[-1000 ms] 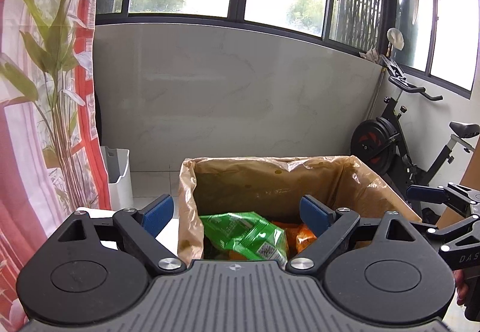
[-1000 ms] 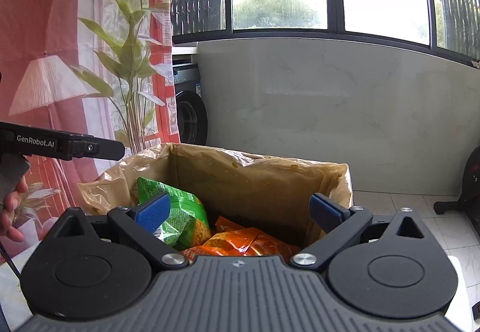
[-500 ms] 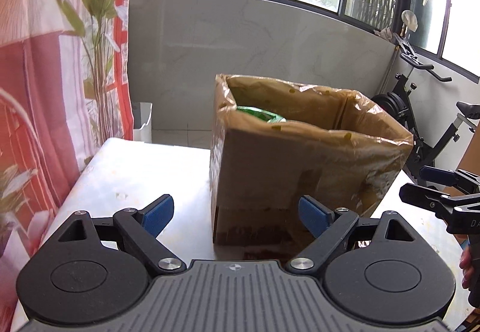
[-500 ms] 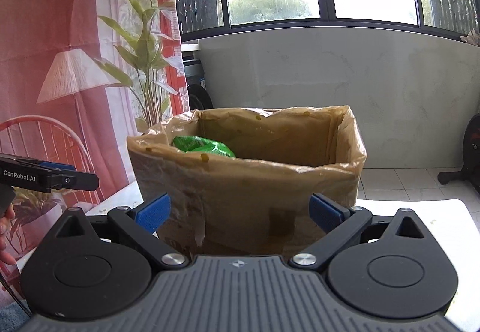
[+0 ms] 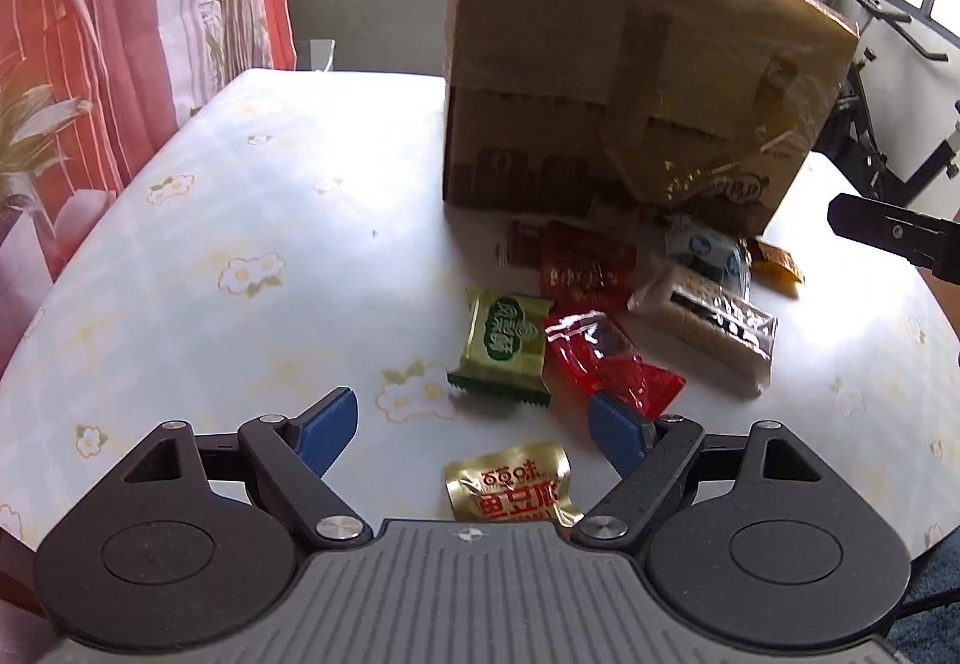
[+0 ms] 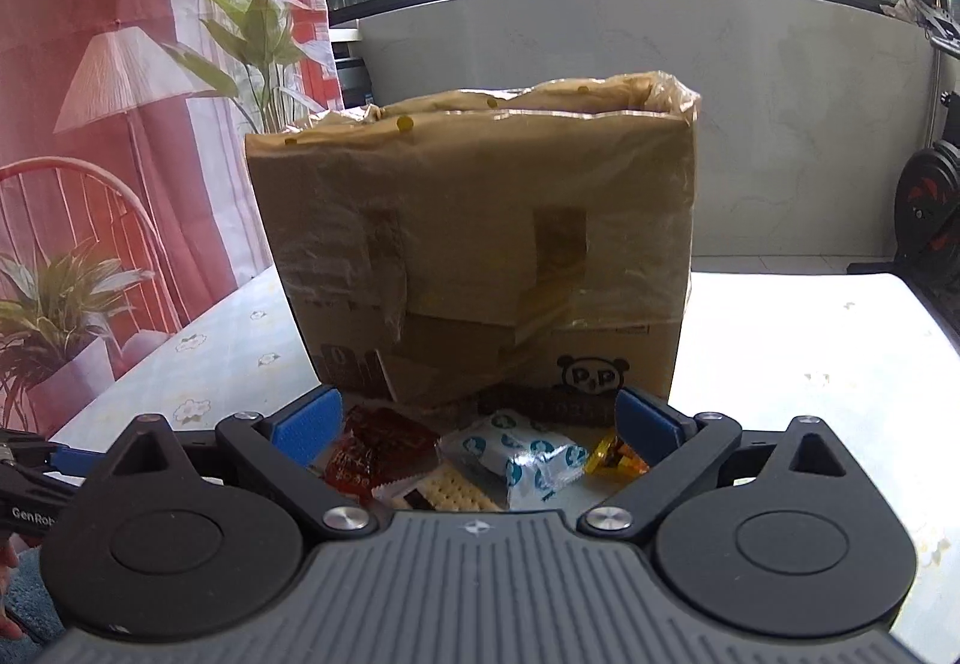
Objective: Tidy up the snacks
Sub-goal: 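Lower both tools to the small snacks in front of the box, then grasp the gold spicy tofu packet with the left tool while the right tool grasps the cracker pack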
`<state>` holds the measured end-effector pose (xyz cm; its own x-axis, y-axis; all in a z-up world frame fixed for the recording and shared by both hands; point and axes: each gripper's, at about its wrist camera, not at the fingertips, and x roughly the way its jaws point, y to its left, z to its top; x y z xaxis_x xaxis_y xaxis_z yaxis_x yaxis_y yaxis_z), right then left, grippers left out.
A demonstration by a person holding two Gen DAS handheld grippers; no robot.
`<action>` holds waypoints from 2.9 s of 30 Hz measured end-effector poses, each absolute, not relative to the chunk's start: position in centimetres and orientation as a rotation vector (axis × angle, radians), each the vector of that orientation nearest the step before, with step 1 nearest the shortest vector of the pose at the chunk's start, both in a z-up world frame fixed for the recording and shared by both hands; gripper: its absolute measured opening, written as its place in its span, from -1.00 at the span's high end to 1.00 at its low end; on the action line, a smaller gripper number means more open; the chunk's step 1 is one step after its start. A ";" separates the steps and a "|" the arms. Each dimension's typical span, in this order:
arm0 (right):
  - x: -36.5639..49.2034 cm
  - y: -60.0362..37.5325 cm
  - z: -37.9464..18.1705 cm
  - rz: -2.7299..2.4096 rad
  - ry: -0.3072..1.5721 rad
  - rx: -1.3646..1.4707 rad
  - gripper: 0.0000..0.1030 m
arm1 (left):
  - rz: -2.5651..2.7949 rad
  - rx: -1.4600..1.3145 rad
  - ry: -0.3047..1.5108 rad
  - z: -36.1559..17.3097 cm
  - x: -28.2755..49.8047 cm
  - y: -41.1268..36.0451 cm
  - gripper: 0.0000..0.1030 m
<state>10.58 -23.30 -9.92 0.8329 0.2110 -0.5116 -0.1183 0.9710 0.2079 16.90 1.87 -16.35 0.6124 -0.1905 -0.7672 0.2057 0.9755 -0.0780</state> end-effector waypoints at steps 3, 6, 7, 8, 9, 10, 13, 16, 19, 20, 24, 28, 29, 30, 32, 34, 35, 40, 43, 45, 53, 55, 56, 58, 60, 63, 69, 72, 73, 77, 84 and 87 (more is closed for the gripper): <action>9.9 -23.1 -11.0 0.177 0.590 0.169 -0.93 | -0.260 0.047 0.910 -17.3 16.3 0.9 -0.67; 9.4 -23.0 -11.6 0.189 0.604 0.170 -0.93 | -0.274 0.058 0.949 -18.5 15.7 -0.1 -0.67; 9.2 -22.9 -11.7 0.193 0.606 0.169 -0.93 | -0.274 0.059 0.960 -18.7 15.7 -0.1 -0.67; 9.1 -22.8 -11.9 0.195 0.609 0.167 -0.93 | -0.272 0.061 0.972 -19.1 15.6 -0.2 -0.67; 9.0 -22.8 -12.0 0.197 0.611 0.167 -0.93 | -0.268 0.063 0.980 -19.4 15.5 -0.3 -0.67; 9.0 -22.8 -12.1 0.199 0.615 0.169 -0.93 | -0.263 0.065 0.987 -19.5 15.5 -0.3 -0.67; 9.0 -22.7 -12.6 0.203 0.631 0.172 -0.93 | -0.248 0.064 1.007 -20.0 15.5 -0.2 -0.66; 9.1 -22.6 -13.2 0.205 0.651 0.166 -0.93 | -0.239 0.079 1.002 -20.1 15.4 -0.4 -0.66; 9.1 -22.3 -13.8 0.209 0.671 0.162 -0.93 | -0.238 0.097 0.998 -20.2 15.2 -0.7 -0.66; 9.1 -22.3 -14.0 0.210 0.678 0.160 -0.93 | -0.237 0.108 0.997 -20.2 15.2 -0.8 -0.65; 9.1 -22.1 -14.5 0.212 0.696 0.156 -0.92 | -0.236 0.138 0.977 -20.3 14.8 -1.0 -0.59; 9.2 -22.2 -14.6 0.207 0.702 0.161 -0.92 | -0.222 0.118 0.953 -20.0 14.9 -0.3 -0.23; 9.2 -22.2 -14.7 0.206 0.703 0.162 -0.92 | -0.226 0.100 0.951 -19.9 15.0 0.0 -0.21; 9.3 -22.2 -14.7 0.207 0.705 0.163 -0.92 | -0.231 0.083 0.949 -19.9 15.2 0.2 -0.19; 9.3 -22.1 -14.8 0.210 0.709 0.162 -0.92 | -0.238 0.066 0.941 -19.8 15.4 0.5 -0.17; 9.4 -22.1 -14.8 0.212 0.714 0.159 -0.92 | -0.239 0.059 0.918 -19.5 15.6 0.7 -0.16; 9.4 -22.1 -14.9 0.214 0.717 0.158 -0.92 | -0.239 0.058 0.904 -19.3 15.7 0.7 -0.16; 9.8 -22.2 -15.3 0.213 0.735 0.137 -0.92 | -0.221 0.046 0.846 -17.9 16.8 1.2 -0.16; 10.4 -22.1 -15.4 0.223 0.735 0.076 -0.92 | -0.213 0.031 0.807 -16.6 17.5 1.6 -0.16; 10.9 -21.8 -15.6 0.233 0.739 0.014 -0.88 | -0.212 0.026 0.780 -15.8 18.0 1.9 -0.16; 14.3 -20.4 -17.0 0.360 0.786 -0.091 -0.54 | -0.203 -0.018 0.738 -14.0 19.8 2.7 -0.16; 15.1 -20.0 -17.4 0.378 0.807 -0.102 -0.51 | -0.208 -0.024 0.735 -13.9 19.8 2.8 -0.16; 15.5 -19.9 -17.5 0.389 0.816 -0.103 -0.51 | -0.210 -0.025 0.735 -13.9 19.9 2.8 -0.16; 16.1 -19.5 -17.8 0.389 0.826 -0.114 -0.51 | -0.213 -0.027 0.738 -14.0 19.8 2.7 -0.16; 16.8 -19.2 -17.9 0.380 0.829 -0.132 -0.53 | -0.216 -0.027 0.742 -14.0 19.8 2.7 -0.17; 17.0 -19.0 -18.0 0.379 0.832 -0.144 -0.53 | -0.221 -0.031 0.743 -14.1 19.6 2.8 -0.17; 15.9 -19.1 -17.9 0.374 0.871 -0.114 -0.41 | -0.235 -0.041 0.750 -14.3 19.0 2.6 -0.17; 15.1 -19.8 -17.9 0.362 0.908 -0.035 -0.37 | -0.242 -0.042 0.756 -14.5 18.7 2.5 -0.17; 14.8 -20.2 -17.9 0.357 0.922 0.012 -0.37 | -0.245 -0.042 0.758 -14.5 18.7 2.5 -0.17; 14.0 -20.7 -17.6 0.347 0.936 0.109 -0.35 | -0.252 -0.040 0.757 -14.5 18.5 2.4 -0.17; 15.2 -20.1 -17.7 0.362 0.896 0.047 -0.11 | -0.257 -0.031 0.756 -14.4 18.0 1.9 -0.17; 15.6 -19.7 -18.2 0.355 0.884 0.035 -0.09 | -0.257 -0.029 0.753 -14.4 18.0 1.9 -0.17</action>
